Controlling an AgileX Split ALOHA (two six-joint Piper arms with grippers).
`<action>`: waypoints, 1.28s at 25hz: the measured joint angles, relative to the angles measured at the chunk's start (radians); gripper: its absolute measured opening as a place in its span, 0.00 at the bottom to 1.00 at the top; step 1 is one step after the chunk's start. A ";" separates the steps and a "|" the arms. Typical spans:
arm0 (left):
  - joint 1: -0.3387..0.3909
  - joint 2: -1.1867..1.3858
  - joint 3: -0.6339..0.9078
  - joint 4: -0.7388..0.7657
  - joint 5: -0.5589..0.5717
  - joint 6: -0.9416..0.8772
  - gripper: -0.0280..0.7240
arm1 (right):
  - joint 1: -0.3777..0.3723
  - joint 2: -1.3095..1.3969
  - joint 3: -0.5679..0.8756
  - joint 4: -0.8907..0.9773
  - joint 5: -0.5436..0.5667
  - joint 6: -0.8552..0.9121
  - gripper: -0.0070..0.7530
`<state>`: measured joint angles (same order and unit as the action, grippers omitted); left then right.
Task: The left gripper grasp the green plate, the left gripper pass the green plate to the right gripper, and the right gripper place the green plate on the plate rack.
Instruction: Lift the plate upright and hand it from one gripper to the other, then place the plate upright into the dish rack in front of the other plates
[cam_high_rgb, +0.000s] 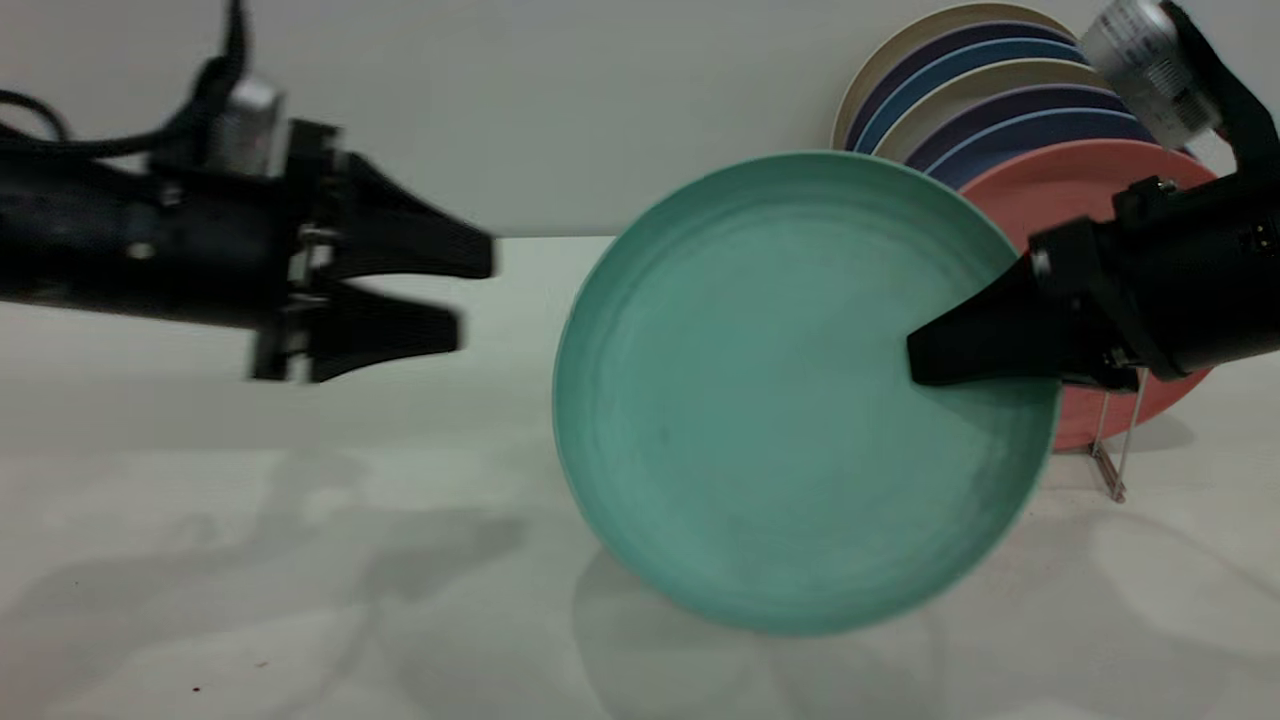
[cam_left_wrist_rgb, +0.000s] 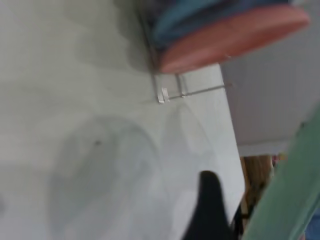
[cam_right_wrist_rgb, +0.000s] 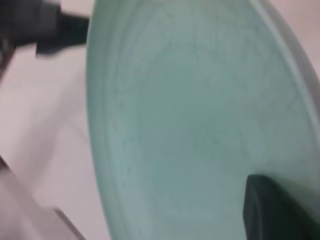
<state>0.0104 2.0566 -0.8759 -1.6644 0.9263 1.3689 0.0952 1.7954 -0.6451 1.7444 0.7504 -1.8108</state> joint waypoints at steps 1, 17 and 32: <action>0.025 0.000 0.000 0.038 -0.013 -0.030 0.92 | 0.000 0.000 -0.013 -0.029 -0.002 -0.019 0.13; 0.187 -0.063 -0.118 0.885 -0.257 -0.641 0.75 | 0.000 -0.082 -0.562 -1.417 -0.007 0.679 0.13; 0.187 -0.063 -0.123 0.930 -0.291 -0.684 0.75 | 0.005 -0.082 -0.689 -1.572 0.006 0.395 0.13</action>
<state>0.1978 1.9933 -0.9990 -0.7342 0.6353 0.6853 0.1003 1.7130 -1.3340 0.1722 0.7560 -1.4156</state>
